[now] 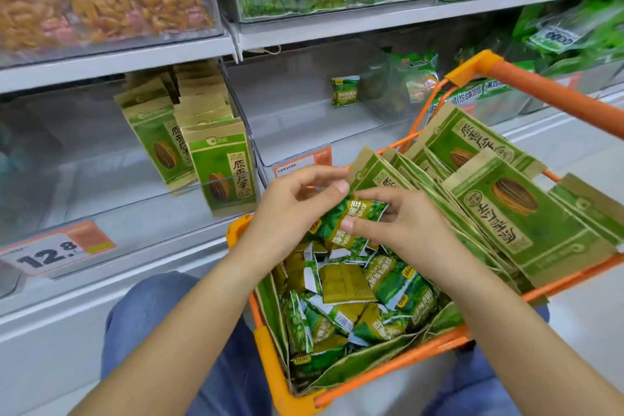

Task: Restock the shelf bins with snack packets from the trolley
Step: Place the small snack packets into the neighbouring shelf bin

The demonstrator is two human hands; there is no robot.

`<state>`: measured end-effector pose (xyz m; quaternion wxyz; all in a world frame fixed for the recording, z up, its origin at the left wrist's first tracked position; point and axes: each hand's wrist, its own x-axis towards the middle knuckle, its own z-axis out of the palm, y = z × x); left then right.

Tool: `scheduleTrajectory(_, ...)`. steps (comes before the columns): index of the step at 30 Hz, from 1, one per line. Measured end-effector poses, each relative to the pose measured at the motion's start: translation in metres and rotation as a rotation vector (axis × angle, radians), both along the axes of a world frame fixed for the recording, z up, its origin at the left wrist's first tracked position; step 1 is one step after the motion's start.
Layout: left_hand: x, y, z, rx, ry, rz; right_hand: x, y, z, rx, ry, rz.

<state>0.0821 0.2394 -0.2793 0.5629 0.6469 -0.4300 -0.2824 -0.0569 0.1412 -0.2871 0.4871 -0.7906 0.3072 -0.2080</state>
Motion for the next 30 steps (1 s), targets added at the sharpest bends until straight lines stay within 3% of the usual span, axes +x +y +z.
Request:
scheduleTrajectory(6,-0.001,-0.006,0.002,-0.026,0.104,0.074,0.002,-0.001,-0.003,0.099,-0.069,0.039)
scheduleTrajectory(14,-0.008,-0.028,0.010,-0.050,0.556,0.228,0.009,-0.012,0.006,0.234,-0.163,0.094)
scheduleTrajectory(21,0.011,-0.049,0.023,0.032,0.588,0.015,0.026,-0.047,0.035,0.215,-0.311,-0.026)
scheduleTrajectory(23,0.015,-0.061,0.025,0.053,0.559,0.010,0.036,-0.065,0.043,0.138,-0.263,-0.039)
scheduleTrajectory(27,0.035,-0.103,0.018,0.060,0.493,0.201,0.055,-0.113,0.047,-0.149,-0.095,-0.131)
scheduleTrajectory(30,0.063,-0.147,0.004,0.116,0.426,0.268,0.070,-0.151,0.043,-0.388,0.186,-0.173)
